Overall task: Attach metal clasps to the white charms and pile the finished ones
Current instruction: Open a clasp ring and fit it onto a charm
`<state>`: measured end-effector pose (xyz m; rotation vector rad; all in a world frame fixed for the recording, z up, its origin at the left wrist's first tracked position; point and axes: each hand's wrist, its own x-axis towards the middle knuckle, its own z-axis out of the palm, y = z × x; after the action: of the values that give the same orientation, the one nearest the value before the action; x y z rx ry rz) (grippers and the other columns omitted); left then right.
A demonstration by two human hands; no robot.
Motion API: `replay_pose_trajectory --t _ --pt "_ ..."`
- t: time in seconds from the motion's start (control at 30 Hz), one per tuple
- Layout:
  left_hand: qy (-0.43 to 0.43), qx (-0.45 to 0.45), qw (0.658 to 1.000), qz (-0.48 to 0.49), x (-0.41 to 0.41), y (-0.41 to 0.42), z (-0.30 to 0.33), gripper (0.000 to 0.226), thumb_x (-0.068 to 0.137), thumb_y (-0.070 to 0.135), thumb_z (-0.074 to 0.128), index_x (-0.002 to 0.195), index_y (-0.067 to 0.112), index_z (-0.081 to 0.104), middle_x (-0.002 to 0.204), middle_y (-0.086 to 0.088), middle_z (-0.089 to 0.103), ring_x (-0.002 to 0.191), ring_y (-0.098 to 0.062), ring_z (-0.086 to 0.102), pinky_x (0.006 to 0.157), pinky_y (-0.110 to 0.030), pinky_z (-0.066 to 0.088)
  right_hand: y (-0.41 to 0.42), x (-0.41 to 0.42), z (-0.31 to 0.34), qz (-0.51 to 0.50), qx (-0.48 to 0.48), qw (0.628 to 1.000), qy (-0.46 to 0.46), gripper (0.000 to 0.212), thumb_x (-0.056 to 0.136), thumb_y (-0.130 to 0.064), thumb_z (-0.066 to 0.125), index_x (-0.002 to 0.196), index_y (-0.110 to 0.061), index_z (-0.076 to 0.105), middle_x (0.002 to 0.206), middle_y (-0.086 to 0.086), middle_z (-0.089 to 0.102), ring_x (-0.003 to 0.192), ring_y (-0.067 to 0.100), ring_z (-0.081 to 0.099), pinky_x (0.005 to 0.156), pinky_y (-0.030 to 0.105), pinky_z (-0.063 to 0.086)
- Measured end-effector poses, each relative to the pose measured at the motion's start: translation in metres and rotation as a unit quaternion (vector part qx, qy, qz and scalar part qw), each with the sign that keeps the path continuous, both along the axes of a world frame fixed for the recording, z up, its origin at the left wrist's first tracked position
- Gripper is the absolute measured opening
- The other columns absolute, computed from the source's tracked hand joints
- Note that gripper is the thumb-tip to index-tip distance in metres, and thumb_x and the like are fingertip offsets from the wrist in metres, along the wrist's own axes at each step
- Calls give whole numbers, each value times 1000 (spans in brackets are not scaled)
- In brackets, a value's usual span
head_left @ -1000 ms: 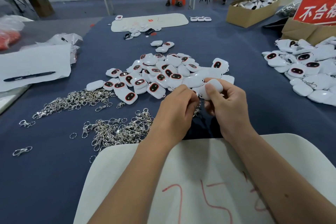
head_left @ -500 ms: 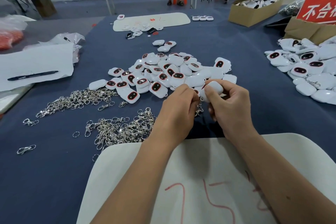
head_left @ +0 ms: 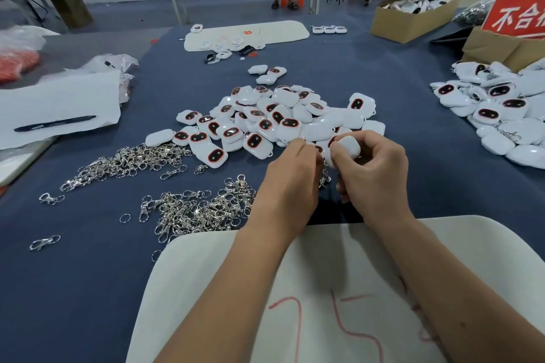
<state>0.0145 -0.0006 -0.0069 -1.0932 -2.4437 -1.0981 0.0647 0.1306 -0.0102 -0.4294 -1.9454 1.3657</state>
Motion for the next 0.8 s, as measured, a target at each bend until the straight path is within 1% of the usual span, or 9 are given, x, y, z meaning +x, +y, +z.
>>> replay_pose_trajectory --t 0.03,0.1,0.17,0.27,0.33,0.47,0.53,0.7,0.8 --pt "3 17 1000 -1 0 0 0 10 99 5 56 92 6 63 95 -9 58 83 -32 55 76 -50 45 0 0 0 12 -44 999 5 8 90 -15 72 84 -11 69 55 0 62 40 20 57 39 33 50" --pt "6 54 998 -11 -2 1 1 9 98 4 59 93 5 66 95 -9 60 84 -28 56 76 -48 47 3 0 1 38 -138 989 20 12 93 -12 70 90 -1 66 54 5 59 38 18 50 37 26 44" --pt "3 97 995 -30 -4 1 2 7 96 1 62 93 4 67 95 -6 61 86 -23 57 76 -44 49 6 0 2 62 -196 978 30 17 95 -11 68 93 6 64 58 8 56 39 16 47 36 24 40" --pt "-11 147 988 -49 -5 1 2 7 93 0 67 95 6 69 95 -2 65 90 -19 61 78 -39 53 8 0 4 90 -238 966 39 12 98 -10 64 90 -1 65 61 7 58 40 13 45 37 21 36" --pt "-19 159 986 -35 -5 1 1 9 90 1 70 95 9 71 94 1 69 91 -17 63 81 -39 53 7 0 5 110 -257 959 41 12 100 -9 63 89 -5 65 60 4 58 40 12 45 37 20 35" --pt "-2 188 982 -3 -4 -1 2 11 87 1 72 91 10 76 89 4 73 88 -11 65 82 -29 52 6 0 5 150 -280 947 40 15 102 -11 62 87 -7 63 61 3 60 41 10 46 37 19 35" --pt "3 186 982 6 -3 -1 3 12 87 0 73 91 10 77 89 4 75 87 -10 66 83 -28 52 5 -1 5 147 -276 949 38 15 101 -12 63 87 -8 63 62 3 60 41 11 47 37 20 37" --pt "-6 162 986 40 2 -1 7 12 89 1 71 92 10 78 88 3 76 86 -15 68 80 -38 54 2 0 2 119 -226 965 53 18 98 -9 68 84 -11 58 61 5 63 41 15 52 37 23 41" --pt "20 117 992 43 2 -2 9 11 91 2 67 88 7 77 85 -4 75 84 -26 67 78 -43 52 0 0 1 106 -197 973 61 25 96 -6 68 81 -9 49 61 6 64 39 18 52 37 25 43"
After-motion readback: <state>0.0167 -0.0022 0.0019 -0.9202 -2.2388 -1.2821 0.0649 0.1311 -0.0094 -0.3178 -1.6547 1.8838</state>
